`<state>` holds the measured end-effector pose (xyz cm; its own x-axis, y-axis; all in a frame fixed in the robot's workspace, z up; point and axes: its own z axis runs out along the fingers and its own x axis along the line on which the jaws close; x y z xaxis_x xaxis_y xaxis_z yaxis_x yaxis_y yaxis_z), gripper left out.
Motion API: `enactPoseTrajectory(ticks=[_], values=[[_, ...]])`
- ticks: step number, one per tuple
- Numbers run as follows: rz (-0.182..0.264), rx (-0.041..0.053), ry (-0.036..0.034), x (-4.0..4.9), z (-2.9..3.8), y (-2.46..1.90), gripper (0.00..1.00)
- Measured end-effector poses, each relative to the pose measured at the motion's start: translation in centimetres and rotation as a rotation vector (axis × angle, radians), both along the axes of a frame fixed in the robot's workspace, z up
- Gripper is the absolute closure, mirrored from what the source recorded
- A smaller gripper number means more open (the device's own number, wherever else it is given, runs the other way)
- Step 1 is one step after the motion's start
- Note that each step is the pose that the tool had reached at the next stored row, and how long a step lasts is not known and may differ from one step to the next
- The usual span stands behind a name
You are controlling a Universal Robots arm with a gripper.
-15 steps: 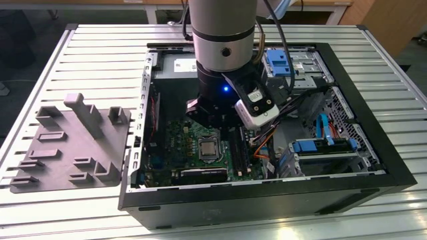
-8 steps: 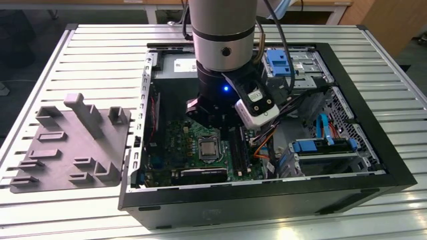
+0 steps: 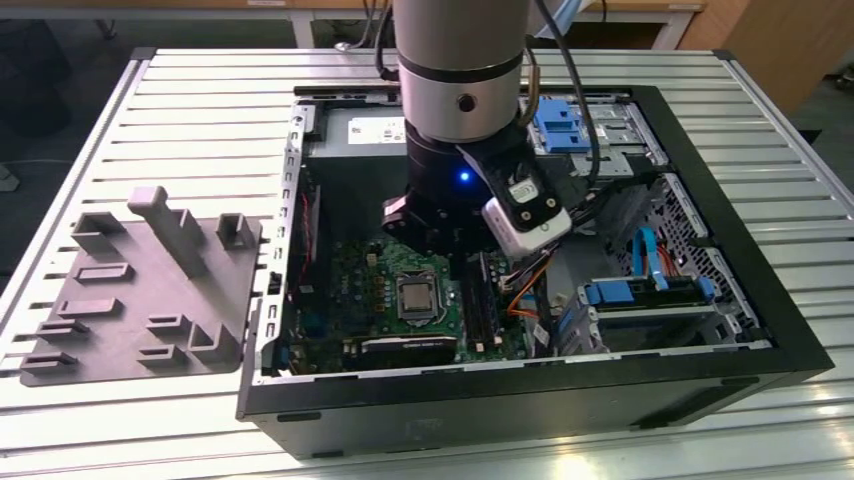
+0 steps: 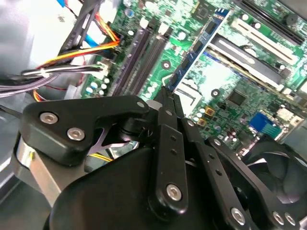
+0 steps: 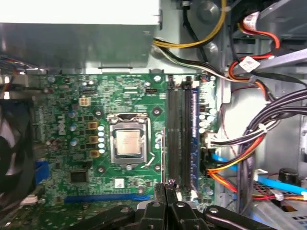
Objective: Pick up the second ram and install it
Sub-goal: 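Insert the second ram into the second slot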
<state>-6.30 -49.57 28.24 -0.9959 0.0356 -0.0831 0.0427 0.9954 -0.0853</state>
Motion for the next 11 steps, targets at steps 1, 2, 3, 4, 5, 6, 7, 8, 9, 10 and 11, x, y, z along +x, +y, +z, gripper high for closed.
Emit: enactPoseTrajectory(ticks=[1,2,3,4,5,6,7,8,9,10,11], values=[[0.000,0.0002,-0.0001,0.21,-0.01,0.00,0.88],[0.001,0.0006,0.0000,0.37,-0.01,0.00,0.88],[0.002,0.0015,0.0000,0.55,0.00,-0.01,0.88],[0.003,0.0035,0.0001,0.77,0.00,-0.01,0.88],[0.005,0.0076,0.0000,0.92,-0.01,0.00,0.88],[0.008,0.0139,0.0000,1.03,-0.01,0.00,0.88],[0.011,0.0241,-0.0002,1.11,-0.01,0.00,0.88],[0.014,0.0334,-0.0001,1.16,-0.01,0.00,0.88],[0.017,0.0423,0.0000,1.20,-0.01,0.00,0.88],[0.019,0.0476,-0.0001,1.23,0.00,0.00,0.88],[0.021,0.0490,-0.0001,1.29,-0.02,0.00,0.88]])
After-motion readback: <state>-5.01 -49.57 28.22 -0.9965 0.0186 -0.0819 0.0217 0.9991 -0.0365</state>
